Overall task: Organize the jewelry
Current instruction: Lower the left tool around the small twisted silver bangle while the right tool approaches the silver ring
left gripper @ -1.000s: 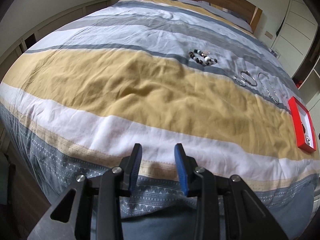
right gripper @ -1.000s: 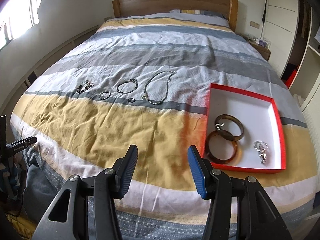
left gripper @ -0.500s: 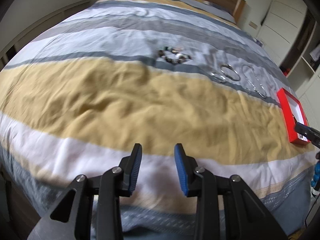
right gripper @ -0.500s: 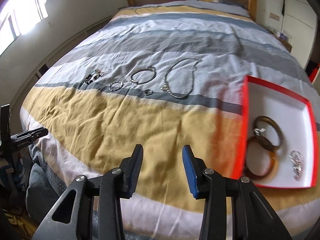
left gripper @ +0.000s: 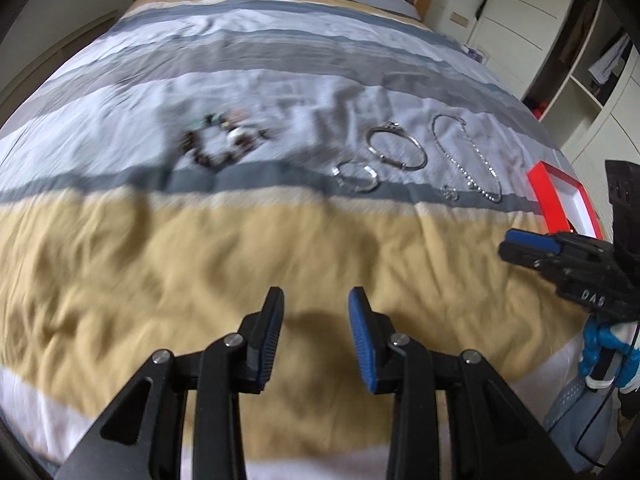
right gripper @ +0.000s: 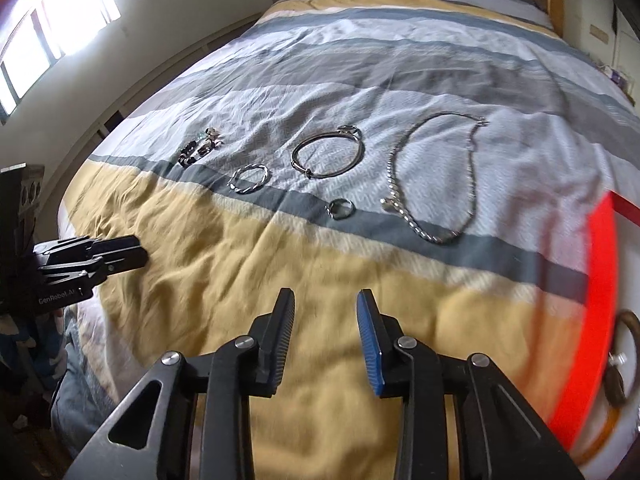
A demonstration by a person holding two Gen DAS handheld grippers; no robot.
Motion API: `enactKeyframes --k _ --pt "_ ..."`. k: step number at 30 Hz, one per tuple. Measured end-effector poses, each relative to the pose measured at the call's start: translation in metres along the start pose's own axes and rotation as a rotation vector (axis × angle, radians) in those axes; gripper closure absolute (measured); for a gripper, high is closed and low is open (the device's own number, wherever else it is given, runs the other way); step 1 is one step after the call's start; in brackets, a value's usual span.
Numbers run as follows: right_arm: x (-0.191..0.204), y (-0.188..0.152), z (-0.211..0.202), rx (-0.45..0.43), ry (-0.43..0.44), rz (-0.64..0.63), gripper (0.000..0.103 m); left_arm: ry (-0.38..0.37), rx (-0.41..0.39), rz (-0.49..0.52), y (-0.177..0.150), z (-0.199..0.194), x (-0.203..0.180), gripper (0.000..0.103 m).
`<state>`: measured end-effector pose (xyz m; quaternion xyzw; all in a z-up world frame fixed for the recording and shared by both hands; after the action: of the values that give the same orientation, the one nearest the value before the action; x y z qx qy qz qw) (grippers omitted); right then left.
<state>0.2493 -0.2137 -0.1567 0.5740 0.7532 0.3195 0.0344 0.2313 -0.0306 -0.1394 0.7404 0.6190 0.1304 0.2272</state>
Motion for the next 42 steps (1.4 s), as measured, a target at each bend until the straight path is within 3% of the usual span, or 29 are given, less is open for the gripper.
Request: enactKeyframes --k 10,20,31,38,42 --pt "-0.012 0.025 0.033 0.005 0.035 -0.015 0.071 -0.075 0.027 0.079 0.046 0.050 -0.038 0.071" --pt "-0.012 0.046 0.047 -0.023 0.037 -0.017 0.071 -0.070 0.037 0.084 0.076 0.080 -0.043 0.071" --pt "-0.015 0.049 0.053 -0.030 0.046 -0.013 0.071 -0.079 0.021 0.066 0.088 0.086 -0.041 0.071" --pt "-0.016 0.048 0.053 -0.035 0.053 -0.013 0.071 -0.053 0.006 0.109 0.090 0.082 -0.044 0.071" --pt "-0.016 0.048 0.053 -0.036 0.054 -0.012 0.071 -0.053 0.009 0.116 0.093 0.084 -0.045 0.062"
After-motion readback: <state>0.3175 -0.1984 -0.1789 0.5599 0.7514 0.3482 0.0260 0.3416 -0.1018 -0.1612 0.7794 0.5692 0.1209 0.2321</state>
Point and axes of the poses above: each gripper's, at about its wrist camera, not at the fingertips, and z roughly the way its jaws point, x to its left, y to its top, the point moved 9 cm from there along z, roughly the way its jaws point, and after that the axes turned 4 degrees about y, right-handed, at the moved point
